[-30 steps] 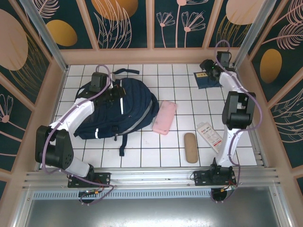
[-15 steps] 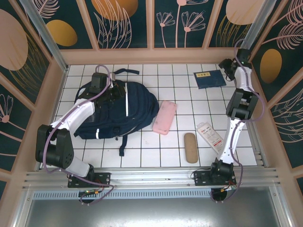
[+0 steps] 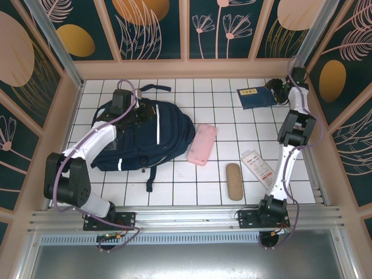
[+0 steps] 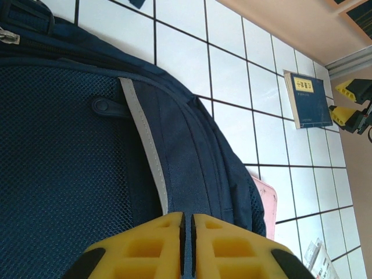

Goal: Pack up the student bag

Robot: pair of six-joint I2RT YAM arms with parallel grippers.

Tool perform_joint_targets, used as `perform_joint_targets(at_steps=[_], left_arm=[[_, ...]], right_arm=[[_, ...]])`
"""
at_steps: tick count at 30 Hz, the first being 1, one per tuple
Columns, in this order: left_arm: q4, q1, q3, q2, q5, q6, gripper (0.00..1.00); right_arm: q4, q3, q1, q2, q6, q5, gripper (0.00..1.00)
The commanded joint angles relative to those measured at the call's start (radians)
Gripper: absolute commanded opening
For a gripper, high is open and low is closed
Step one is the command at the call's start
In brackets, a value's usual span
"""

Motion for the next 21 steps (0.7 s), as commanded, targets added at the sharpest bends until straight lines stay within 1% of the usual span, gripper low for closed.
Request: perform_joint_targets(at_steps=[1,3,5,6,7,9,12,17,19,21], left_arm=[[-0.019,-0.040,0.089,0.061,0.000,0.018,0.19],[-0.080,-0.109,0.182,0.107,-0.055,0.053,0.26],[-0.089,-0.165,0.255,0.146,-0.087,0.049,0.34],[-0.085,-0.182,0.292,0.167,-0.085,0.034,0.38],[-0.082,-0.189,0.330,0.218,-0.074,0.013,0.40],[-0.061,-0.195,0.390,0.287,-0.055,-0.033,0.45],[-0.054,-0.207,0.511,0.428,-0.037,-0.075,0.47],[-0.094,-0.230,0.805,0.712,-0.036,-0.081,0.49],[-0.062,-0.236,0.868,0.791,-0.013,-0.111,0.49],[-0.026,-0.249,0.901,0.847,0.001,-0.132,0.50]], right_arm=[[-0.031,-0.040,0.029,0.005,-0.034,-0.134,0.71],[-0.018,-0.110,0.047,-0.028,-0.031,-0.152,0.70],[0.029,-0.214,0.069,-0.079,-0.020,-0.169,0.69],[0.047,-0.266,0.083,-0.105,-0.016,-0.170,0.69],[0.065,-0.306,0.096,-0.131,-0.012,-0.168,0.69],[0.106,-0.401,0.118,-0.183,-0.001,-0.163,0.69],[0.165,-0.517,0.145,-0.246,0.023,-0.150,0.68],[0.226,-0.627,0.190,-0.299,0.076,-0.123,0.67],[0.258,-0.671,0.219,-0.328,0.088,-0.118,0.66],[0.262,-0.689,0.264,-0.344,0.073,-0.143,0.66]])
